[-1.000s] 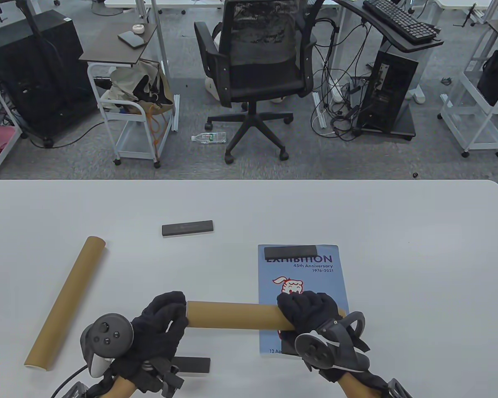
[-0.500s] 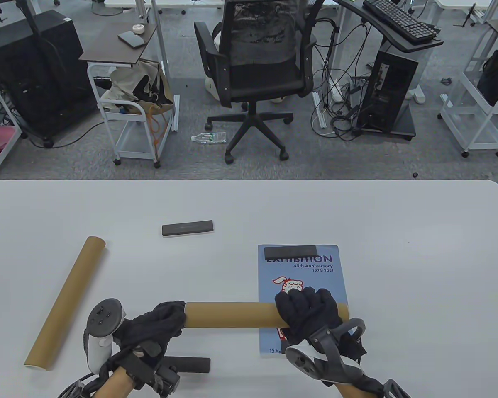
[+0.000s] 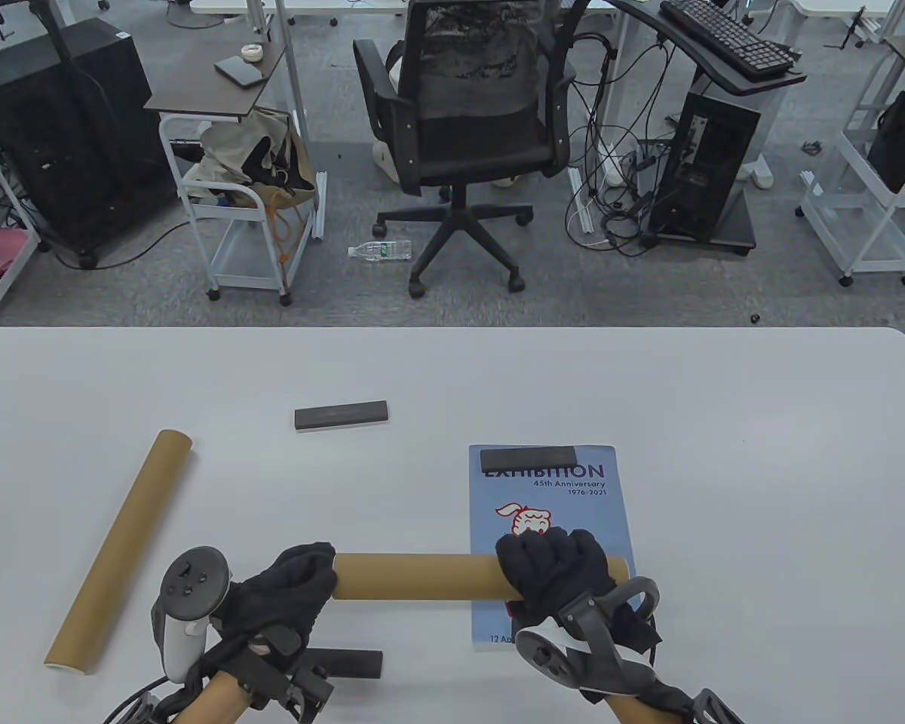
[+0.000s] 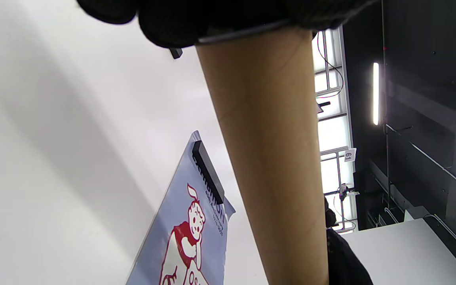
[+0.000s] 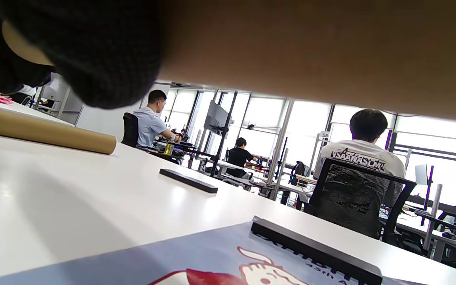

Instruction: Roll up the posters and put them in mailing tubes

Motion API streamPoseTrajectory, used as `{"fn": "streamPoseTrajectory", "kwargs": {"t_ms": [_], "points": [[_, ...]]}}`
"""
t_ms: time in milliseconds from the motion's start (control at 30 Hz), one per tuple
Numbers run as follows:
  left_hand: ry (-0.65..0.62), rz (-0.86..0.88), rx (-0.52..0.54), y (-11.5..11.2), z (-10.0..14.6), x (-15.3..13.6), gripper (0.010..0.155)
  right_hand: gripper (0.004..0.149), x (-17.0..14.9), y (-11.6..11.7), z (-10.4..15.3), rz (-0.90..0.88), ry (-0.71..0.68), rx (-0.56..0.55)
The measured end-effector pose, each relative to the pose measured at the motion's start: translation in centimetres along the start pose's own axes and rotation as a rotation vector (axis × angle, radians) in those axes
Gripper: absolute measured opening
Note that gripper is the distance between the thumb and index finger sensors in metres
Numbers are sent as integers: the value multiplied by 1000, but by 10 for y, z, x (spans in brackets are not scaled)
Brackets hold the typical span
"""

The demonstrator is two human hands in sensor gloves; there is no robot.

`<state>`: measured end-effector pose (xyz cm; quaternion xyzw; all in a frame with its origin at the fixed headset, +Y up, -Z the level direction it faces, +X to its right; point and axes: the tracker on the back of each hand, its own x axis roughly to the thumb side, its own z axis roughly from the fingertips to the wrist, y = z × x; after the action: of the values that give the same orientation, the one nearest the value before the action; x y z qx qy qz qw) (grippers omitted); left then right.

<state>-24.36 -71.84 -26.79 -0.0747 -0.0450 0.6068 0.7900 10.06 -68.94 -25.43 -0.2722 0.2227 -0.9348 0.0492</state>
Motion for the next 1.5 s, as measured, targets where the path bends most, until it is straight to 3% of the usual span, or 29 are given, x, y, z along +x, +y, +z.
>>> {"fn": "streamPoseTrajectory", "kwargs": {"t_ms": [600,833,900,1033,1233,1400,1500], "points": [[33,37,-10,7,-3,-4,43,84,-5,0,-1,-14,21,40],[32,52,14,18,-7,-6,43,84,-24,5,0,-43,115,74],[28,-45,46,22,-10,-5,43,84,-30,5,1,-56,148,76],[-11,-504,48,20,-22,-4,43,84,-42,4,2,-85,214,80],[29,-1260,-37,0,-44,-10,43,84,-53,3,5,-103,267,81],[106,-1440,-146,-7,-56,-30,43,83,-56,3,5,-108,286,88],[116,-1504,-149,-5,-58,-36,41,84,-58,3,5,-112,293,89]]}}
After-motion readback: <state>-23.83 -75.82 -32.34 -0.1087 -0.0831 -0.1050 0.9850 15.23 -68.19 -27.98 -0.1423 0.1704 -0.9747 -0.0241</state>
